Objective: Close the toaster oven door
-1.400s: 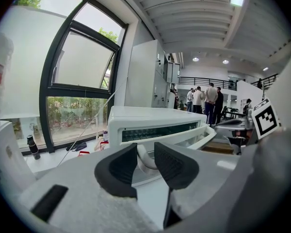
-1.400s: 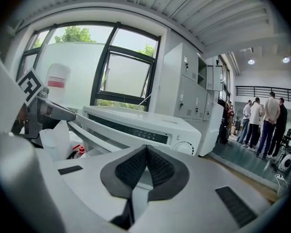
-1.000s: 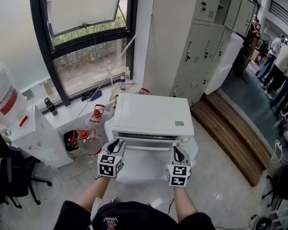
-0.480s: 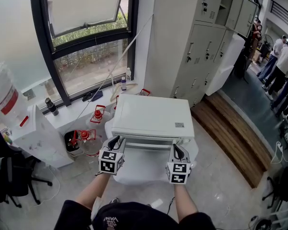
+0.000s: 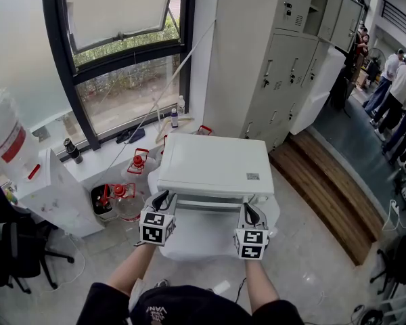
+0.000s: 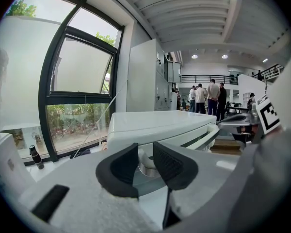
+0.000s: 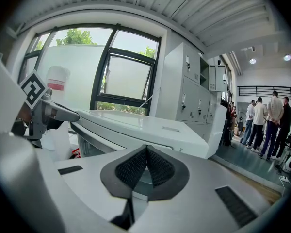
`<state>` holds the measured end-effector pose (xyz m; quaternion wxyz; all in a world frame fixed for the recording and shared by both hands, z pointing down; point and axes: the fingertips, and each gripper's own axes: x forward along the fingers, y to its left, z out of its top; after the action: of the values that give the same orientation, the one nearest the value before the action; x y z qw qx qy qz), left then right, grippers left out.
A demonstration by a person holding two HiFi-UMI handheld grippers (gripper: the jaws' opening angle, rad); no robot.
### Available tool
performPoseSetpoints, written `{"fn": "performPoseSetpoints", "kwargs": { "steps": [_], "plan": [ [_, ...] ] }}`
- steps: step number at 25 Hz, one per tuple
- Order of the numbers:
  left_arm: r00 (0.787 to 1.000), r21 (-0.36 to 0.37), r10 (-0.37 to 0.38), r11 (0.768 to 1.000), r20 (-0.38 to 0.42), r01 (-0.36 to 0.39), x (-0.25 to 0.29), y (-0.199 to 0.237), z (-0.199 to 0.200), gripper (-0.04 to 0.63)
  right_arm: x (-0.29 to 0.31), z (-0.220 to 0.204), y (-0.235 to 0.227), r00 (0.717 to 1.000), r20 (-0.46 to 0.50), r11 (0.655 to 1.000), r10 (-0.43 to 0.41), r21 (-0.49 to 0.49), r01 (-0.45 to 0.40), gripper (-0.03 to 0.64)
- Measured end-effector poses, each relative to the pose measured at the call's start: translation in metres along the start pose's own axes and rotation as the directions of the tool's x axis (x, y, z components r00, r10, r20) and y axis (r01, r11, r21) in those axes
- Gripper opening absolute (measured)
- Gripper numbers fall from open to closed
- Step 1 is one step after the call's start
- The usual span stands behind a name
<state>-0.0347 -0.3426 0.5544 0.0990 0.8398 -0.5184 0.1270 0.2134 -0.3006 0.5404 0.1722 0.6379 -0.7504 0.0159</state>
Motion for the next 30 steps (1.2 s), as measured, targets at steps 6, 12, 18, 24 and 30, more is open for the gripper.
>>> {"fn": "performPoseSetpoints", "kwargs": {
  "steps": [6,12,18,24,30],
  "plan": [
    [1.000,0.016,-0.005,1.000,0.013,0.005,0.000,0.000,0.001,0.109,0.000,0.001,0.000,1.000,-0.001,1.000,-0.004,0.005,0.004,0.003],
    [0.999,0.054,0.000,0.999,0.048,-0.003,-0.007,-0.002,0.001,0.107,-0.008,0.000,-0.003,0.999,0.033,0.998,-0.026,0.055,0.024,0.003],
    [0.992,0.051,-0.041,0.998,0.116,0.035,-0.030,-0.011,0.005,0.099,-0.029,0.001,-0.001,0.997,0.080,0.993,-0.003,0.115,-0.007,0.003],
    [0.990,0.068,-0.043,0.997,0.134,0.034,-0.061,-0.024,-0.003,0.051,-0.054,-0.002,0.015,0.990,0.120,0.983,0.072,0.157,-0.091,0.003],
    [0.990,0.074,-0.010,0.997,0.137,0.000,-0.093,-0.030,-0.015,0.024,-0.079,-0.008,0.032,0.981,0.142,0.973,0.134,0.167,-0.157,0.003]
  ]
}}
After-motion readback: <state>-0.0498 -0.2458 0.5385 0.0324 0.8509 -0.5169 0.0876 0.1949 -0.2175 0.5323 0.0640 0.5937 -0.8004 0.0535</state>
